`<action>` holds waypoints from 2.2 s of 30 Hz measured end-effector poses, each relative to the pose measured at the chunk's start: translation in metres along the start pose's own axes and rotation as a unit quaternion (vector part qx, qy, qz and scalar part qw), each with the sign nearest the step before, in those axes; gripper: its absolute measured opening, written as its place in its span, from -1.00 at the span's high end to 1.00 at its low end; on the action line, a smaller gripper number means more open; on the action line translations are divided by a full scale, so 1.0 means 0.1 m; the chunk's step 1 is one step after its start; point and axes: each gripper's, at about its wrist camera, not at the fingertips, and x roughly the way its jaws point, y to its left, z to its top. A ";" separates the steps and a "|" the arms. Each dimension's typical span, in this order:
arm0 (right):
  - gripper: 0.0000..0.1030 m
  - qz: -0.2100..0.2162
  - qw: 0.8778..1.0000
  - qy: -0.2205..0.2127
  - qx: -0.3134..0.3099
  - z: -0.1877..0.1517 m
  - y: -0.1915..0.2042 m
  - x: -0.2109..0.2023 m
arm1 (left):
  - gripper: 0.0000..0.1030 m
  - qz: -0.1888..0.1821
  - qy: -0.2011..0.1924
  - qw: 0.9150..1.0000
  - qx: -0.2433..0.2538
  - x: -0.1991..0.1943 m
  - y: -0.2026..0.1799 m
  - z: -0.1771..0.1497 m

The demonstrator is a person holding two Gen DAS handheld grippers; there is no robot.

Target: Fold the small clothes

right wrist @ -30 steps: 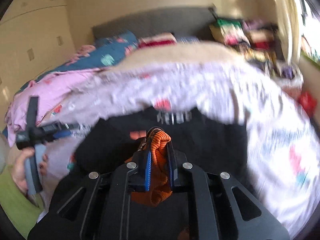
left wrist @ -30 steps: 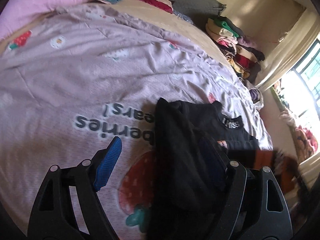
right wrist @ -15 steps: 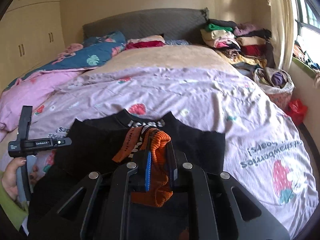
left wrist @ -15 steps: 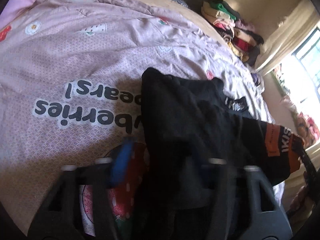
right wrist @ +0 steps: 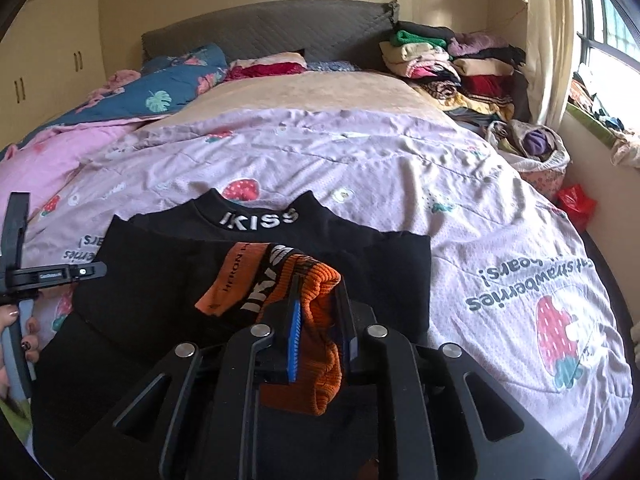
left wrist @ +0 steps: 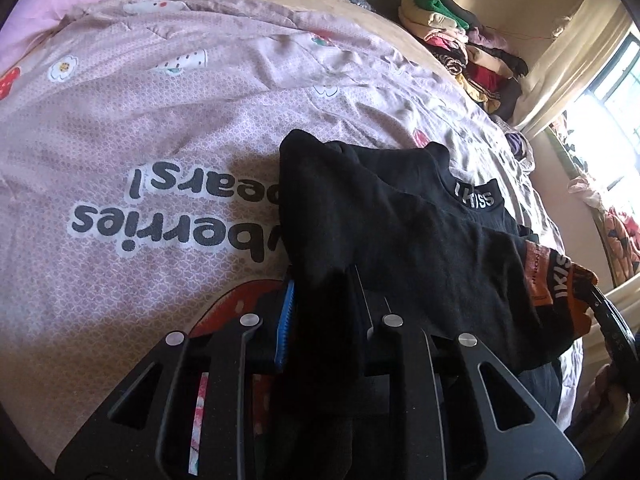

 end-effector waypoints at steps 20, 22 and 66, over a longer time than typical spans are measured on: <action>0.13 0.048 0.998 0.021 -0.027 -0.15 0.41 -0.06 | 0.50 -0.022 -0.007 0.994 0.108 -0.28 -0.62 -0.10; 0.13 0.057 0.998 0.024 -0.031 -0.16 0.47 -0.05 | 0.37 -0.007 0.006 0.993 0.118 -0.21 -0.64 -0.16; -0.86 0.076 0.996 0.047 -0.006 -0.40 0.68 0.01 | -0.08 -0.018 0.038 0.993 0.109 -0.21 -0.57 -0.20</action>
